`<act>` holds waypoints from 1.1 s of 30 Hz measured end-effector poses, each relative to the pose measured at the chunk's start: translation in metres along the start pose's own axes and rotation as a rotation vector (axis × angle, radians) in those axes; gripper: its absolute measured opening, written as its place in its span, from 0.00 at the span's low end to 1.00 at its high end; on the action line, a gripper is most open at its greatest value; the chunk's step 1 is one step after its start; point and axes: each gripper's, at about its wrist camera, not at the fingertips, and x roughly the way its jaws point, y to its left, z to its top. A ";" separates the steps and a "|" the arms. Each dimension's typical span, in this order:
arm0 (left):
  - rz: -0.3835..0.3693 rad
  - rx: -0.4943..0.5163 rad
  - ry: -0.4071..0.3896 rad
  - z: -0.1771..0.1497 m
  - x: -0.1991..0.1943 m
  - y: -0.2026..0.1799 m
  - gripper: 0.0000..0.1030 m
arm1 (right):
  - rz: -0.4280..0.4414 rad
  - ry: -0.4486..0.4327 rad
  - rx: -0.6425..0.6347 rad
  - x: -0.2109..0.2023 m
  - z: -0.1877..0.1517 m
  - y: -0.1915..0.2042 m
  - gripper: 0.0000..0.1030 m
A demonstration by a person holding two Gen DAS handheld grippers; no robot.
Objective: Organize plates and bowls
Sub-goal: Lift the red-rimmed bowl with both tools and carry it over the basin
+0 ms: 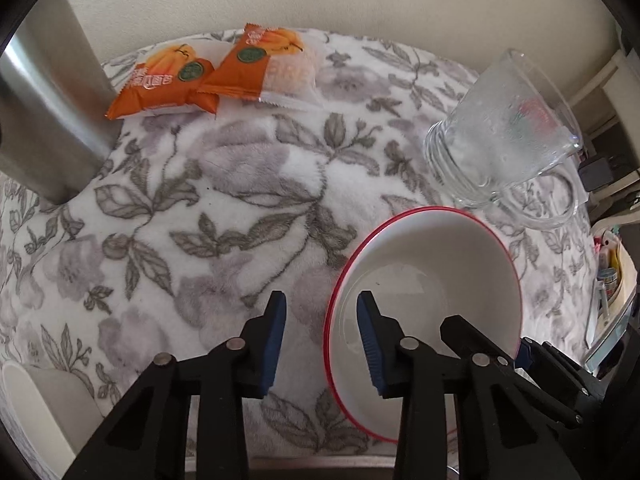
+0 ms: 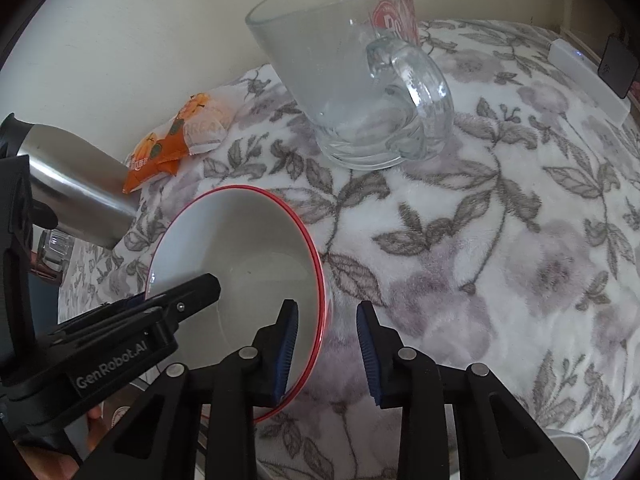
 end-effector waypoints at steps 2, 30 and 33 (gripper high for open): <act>-0.001 0.003 0.012 0.000 0.005 -0.001 0.27 | 0.010 0.005 0.001 0.003 0.000 0.000 0.28; -0.057 -0.006 -0.143 -0.030 -0.069 -0.011 0.14 | 0.059 -0.112 -0.071 -0.056 -0.019 0.026 0.22; -0.066 -0.022 -0.167 -0.042 -0.083 -0.004 0.14 | 0.076 -0.111 -0.078 -0.069 -0.031 0.029 0.22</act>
